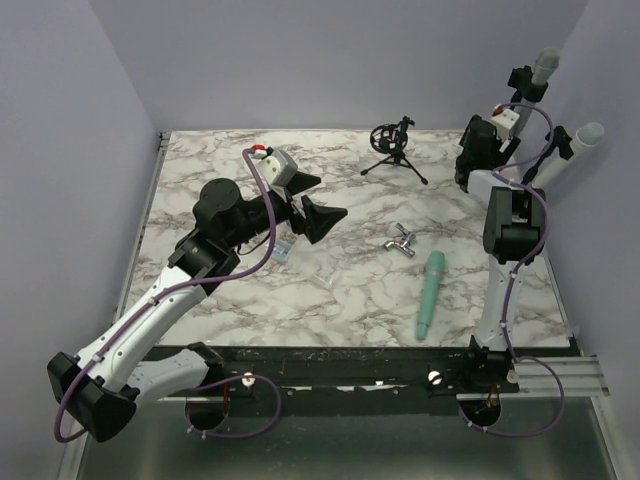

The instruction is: Remove the microphone from the stand

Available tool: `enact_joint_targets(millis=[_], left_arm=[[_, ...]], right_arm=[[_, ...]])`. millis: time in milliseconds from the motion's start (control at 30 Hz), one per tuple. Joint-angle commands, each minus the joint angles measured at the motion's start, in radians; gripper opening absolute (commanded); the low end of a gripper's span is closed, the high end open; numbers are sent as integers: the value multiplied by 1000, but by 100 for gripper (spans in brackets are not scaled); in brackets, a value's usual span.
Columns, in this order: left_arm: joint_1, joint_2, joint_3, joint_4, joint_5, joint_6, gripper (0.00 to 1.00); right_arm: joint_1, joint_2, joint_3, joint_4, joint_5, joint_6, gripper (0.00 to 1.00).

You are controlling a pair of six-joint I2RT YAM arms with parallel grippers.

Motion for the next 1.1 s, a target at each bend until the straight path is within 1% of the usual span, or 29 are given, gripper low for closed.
enact_joint_targets(millis=[0,167,267,367,400,533,600,867,1000,1033,1067], left_arm=[[-6,12,14,13,14,10,98],[-5,29,15,16,22,1,98],[-7,36,15,16,20,2,98],[-7,39,16,15,19,2,98],[-7,40,15,15,19,2,98],[-6,44,16,14,19,3,98],[-6,47,16,14,19,4,98],[-7,46,16,13,17,5,98],[-6,40,16,15,22,4,98],[-7,41,16,14,21,3,98],[-6,39,16,15,21,4,98]], right_arm=[[2,69,106,-13,58,-26,97],[2,149,195,9,87,-87,92],[2,178,218,44,93,-129,88],[2,203,239,69,108,-138,84],[3,210,244,75,109,-172,80],[2,220,241,98,78,-186,69],[2,222,241,95,65,-182,61],[2,196,210,81,-12,-165,37],[2,163,169,72,-37,-150,19],[3,151,158,68,-44,-122,15],[2,142,147,58,-52,-113,9]])
